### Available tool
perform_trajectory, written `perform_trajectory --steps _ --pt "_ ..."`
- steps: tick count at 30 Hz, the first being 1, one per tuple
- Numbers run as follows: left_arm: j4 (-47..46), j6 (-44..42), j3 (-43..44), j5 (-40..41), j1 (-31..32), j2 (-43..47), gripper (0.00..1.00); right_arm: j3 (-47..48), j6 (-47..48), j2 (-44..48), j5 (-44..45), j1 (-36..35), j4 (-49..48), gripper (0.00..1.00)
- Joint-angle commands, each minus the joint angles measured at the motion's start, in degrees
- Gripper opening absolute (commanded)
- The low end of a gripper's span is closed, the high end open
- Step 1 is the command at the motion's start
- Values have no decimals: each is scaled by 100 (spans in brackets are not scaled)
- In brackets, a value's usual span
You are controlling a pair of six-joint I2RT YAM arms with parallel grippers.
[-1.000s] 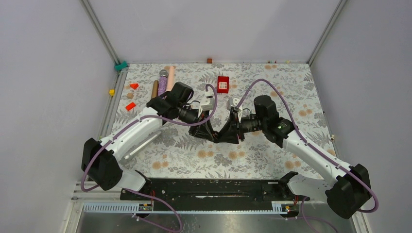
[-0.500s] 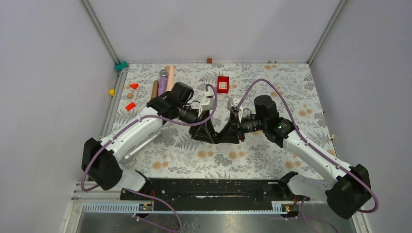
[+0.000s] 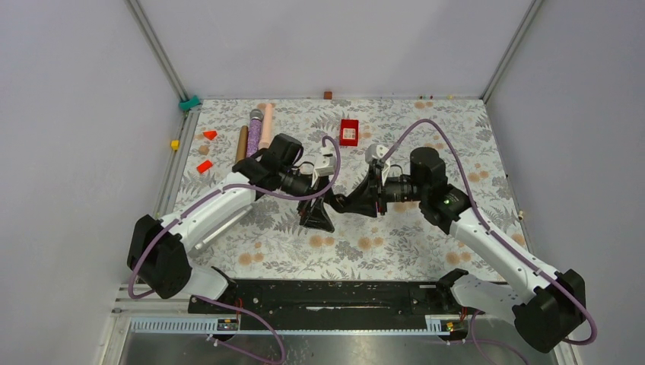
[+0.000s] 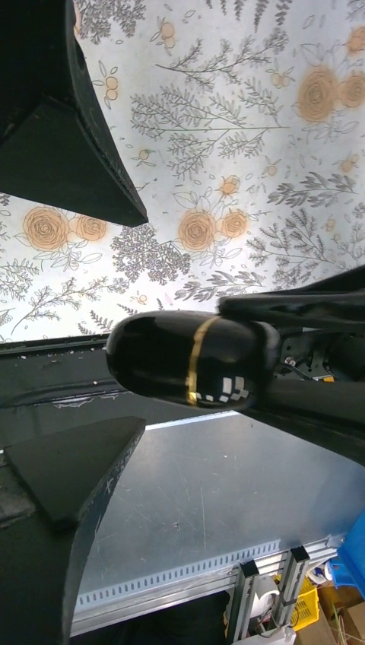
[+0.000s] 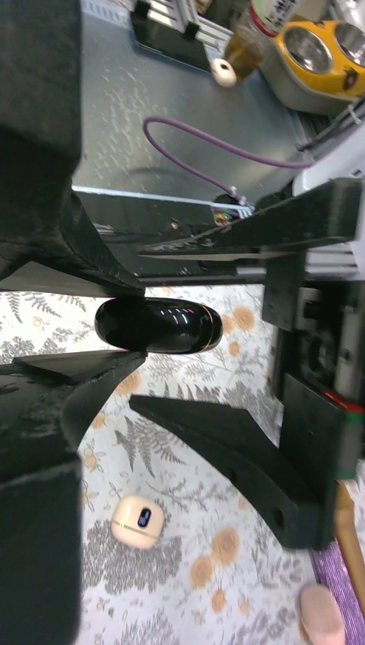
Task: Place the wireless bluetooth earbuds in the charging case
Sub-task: Pick up the charging case at the center of the board, then open the charging case.
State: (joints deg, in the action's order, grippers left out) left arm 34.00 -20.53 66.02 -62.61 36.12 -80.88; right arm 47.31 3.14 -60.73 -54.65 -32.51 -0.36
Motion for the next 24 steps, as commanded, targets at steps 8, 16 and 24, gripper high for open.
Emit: perform_trajectory --steps 8,16,24 --pt "-1375 812 -357 3 10 127 94 -181 -787 -35 216 193 -1089 8" --pt "-1766 1034 -533 -9 4 330 78 -311 -989 -171 297 210 -1369 8" --pt "-2042 1277 -622 -129 -175 488 64 -335 -979 -251 194 245 -1366 8"
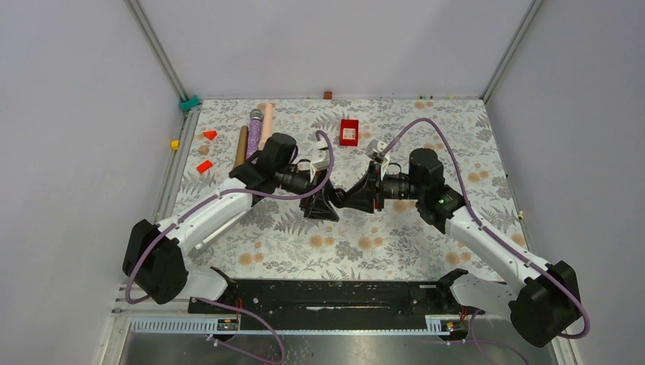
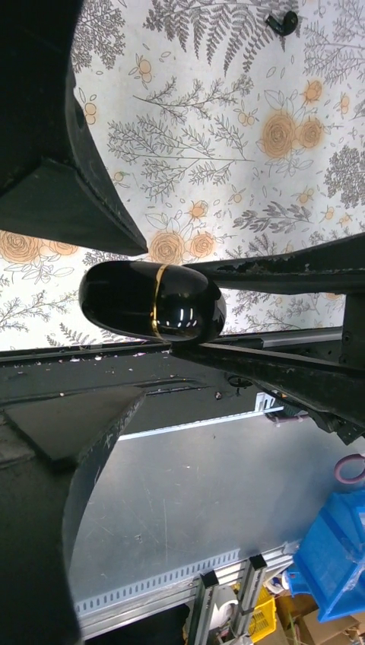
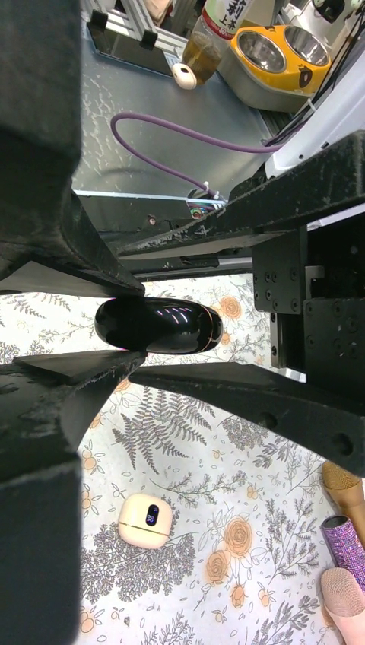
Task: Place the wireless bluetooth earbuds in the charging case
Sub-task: Open the charging case.
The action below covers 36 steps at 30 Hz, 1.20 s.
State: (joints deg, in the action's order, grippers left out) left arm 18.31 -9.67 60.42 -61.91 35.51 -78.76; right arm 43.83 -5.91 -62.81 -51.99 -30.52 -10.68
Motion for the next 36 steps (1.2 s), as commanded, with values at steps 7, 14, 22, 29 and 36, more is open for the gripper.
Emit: perform_trajectory --steps 7,14,22,29,36 --pt "-523 281 -82 -251 -171 256 51 13 -26 -72 -94 55 -297 8" --pt "-524 299 -78 -292 -167 221 50 33 -22 -115 -149 63 -271 8" --pt "-522 317 -63 -332 -174 177 34 55 3 -162 -176 64 -213 9" --pt "-529 325 -58 -338 -167 161 26 64 51 -169 -153 64 -189 11" --pt "-524 312 -66 -442 -170 142 20 129 235 -29 -31 107 4 34"
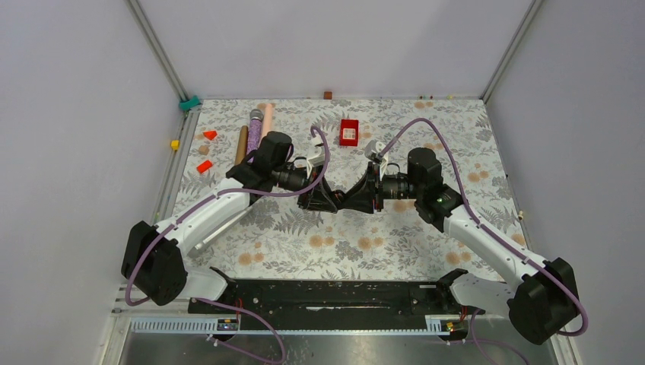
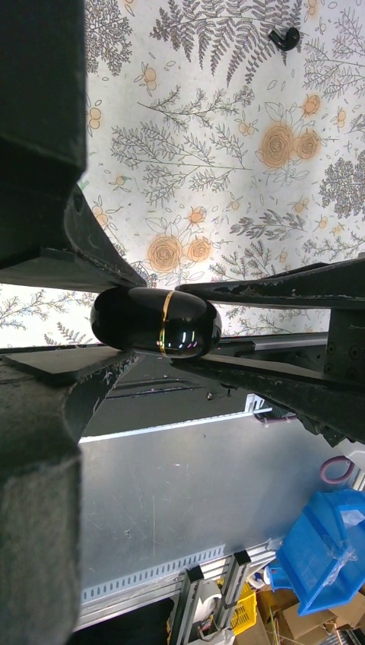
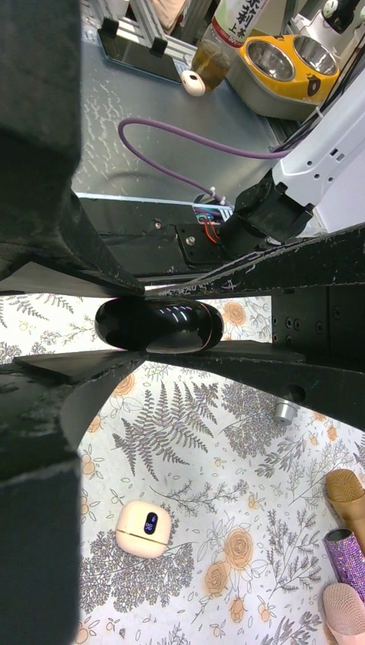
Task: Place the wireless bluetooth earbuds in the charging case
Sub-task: Open the charging case.
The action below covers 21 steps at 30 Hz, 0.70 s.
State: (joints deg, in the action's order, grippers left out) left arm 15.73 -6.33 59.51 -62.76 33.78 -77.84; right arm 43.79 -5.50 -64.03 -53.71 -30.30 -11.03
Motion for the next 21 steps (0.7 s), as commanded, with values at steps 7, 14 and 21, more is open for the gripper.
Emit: perform_trajectory --steps 7,14,21 --pt "-221 -43 36 -438 6 33 15 151 346 274 305 225 186 44" --pt "-196 -70 39 -454 1 42 12 163 359 329 372 297 205 47" --pt "-160 -70 70 -472 -3 25 8 212 516 417 888 334 346 47"
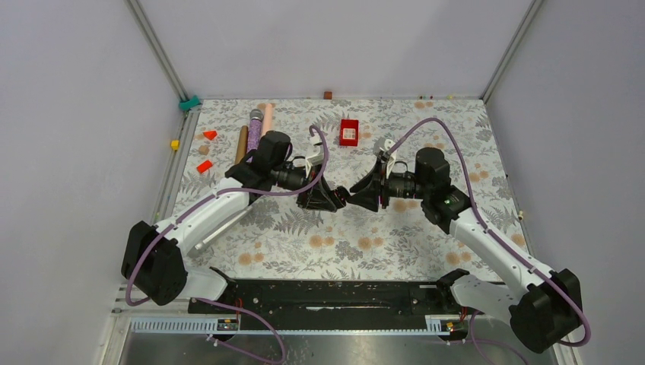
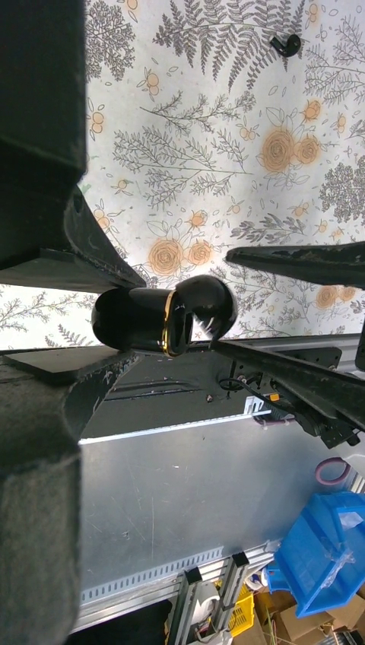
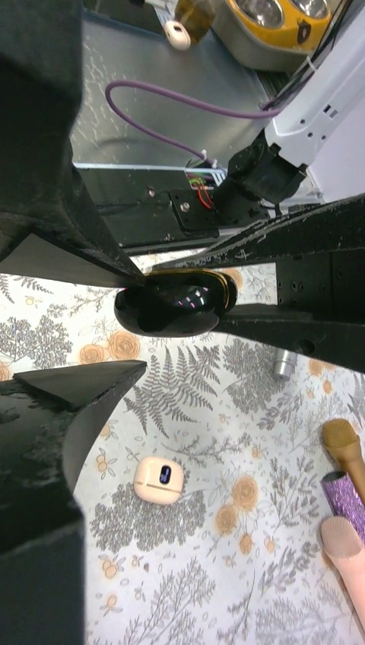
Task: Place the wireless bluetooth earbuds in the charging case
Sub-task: Open the charging case.
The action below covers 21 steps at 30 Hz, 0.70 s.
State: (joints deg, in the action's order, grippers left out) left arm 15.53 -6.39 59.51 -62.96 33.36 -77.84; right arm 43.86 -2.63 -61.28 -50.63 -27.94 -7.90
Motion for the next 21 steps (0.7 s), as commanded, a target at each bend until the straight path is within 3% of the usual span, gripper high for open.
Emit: perform_trajectory --steps 1,6,21 --pt "-138 -64 66 -451 42 24 7 205 228 188 584 107 42 48" --pt "-131 -10 95 -359 46 -20 0 216 228 373 471 136 96 50" --pt "-158 116 195 -124 39 -214 0 334 569 683 809 413 408 55"
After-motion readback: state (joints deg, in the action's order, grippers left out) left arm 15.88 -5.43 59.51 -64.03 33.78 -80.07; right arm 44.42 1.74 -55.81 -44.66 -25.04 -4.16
